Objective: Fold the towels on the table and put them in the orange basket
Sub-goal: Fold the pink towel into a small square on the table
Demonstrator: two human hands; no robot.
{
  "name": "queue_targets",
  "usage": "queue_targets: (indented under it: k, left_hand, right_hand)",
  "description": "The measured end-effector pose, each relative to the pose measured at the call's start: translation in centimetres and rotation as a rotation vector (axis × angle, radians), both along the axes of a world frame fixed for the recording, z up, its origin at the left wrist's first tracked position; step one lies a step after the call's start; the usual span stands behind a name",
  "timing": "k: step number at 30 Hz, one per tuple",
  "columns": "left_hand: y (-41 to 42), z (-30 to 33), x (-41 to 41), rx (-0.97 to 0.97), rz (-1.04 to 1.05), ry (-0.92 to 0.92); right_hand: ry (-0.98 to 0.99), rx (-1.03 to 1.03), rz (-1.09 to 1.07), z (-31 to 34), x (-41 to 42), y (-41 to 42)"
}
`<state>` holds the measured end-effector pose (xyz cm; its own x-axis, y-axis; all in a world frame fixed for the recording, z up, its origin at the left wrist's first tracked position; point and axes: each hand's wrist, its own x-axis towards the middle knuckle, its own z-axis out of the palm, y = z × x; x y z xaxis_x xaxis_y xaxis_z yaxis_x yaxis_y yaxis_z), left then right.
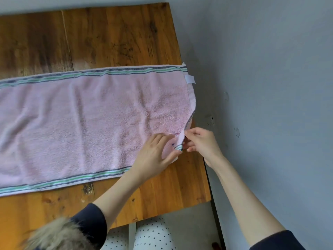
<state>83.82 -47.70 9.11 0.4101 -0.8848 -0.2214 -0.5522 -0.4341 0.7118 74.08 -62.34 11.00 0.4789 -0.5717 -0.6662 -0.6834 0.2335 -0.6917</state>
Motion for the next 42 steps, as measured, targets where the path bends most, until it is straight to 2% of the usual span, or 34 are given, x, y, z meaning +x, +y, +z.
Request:
queue_targets:
  k: [3, 6, 10, 15, 18, 21, 23, 26, 32, 35, 42]
  left_hand:
    - [-0.7, 0.7, -0.2, 0.068, 0.127, 0.294]
    - [-2.0, 0.6, 0.6, 0.161, 0.300, 0.411]
    - [-3.2, -0.3, 2.5, 0.233, 0.394, 0.370]
    - [-3.9, -0.6, 3.6, 0.331, 0.278, 0.400]
    - [-4.5, -1.1, 2.7, 0.365, 0.246, 0.210]
    - [-5.3, -1.6, 1.7, 0.325, 0.178, -0.004]
    - [-5.8, -1.9, 1.4, 0.323, 0.158, -0.044]
    - [-5.9, -2.3, 1.6, 0.317, 0.163, 0.008]
    - [-4.9, -1.6, 3.2, 0.227, 0.163, 0.317]
    - [-3.5, -0.5, 4.3, 0.215, 0.169, 0.364]
    - [4.2, 4.0, 7.7, 0.138, 0.420, 0.462]
  right_hand:
    - [0.001, -0.002, 0.133, 0.5, 1.2, -0.4]
    - [-0.002, -0.041, 0.107, 0.5, 2.1, -1.1]
    - [0.023, -0.206, 0.032, -0.2, 4.1, -2.7]
    - [0.069, -0.489, -0.054, -1.6, 8.0, -7.2]
    - [0.134, -0.582, -0.002, -2.8, 10.6, -10.1]
    - [0.213, -0.521, 0.093, -3.8, 13.1, -12.3]
    - [0.243, -0.480, 0.110, -4.1, 14.3, -13.1]
    - [0.255, -0.501, 0.101, -4.4, 15.4, -13.3]
    - [0.258, -0.502, 0.112, -3.6, 16.2, -12.6]
    - [0.229, -0.495, 0.139, -2.3, 16.3, -11.6]
    - [0.001, -0.534, 0.270, 3.3, 17.6, -5.3]
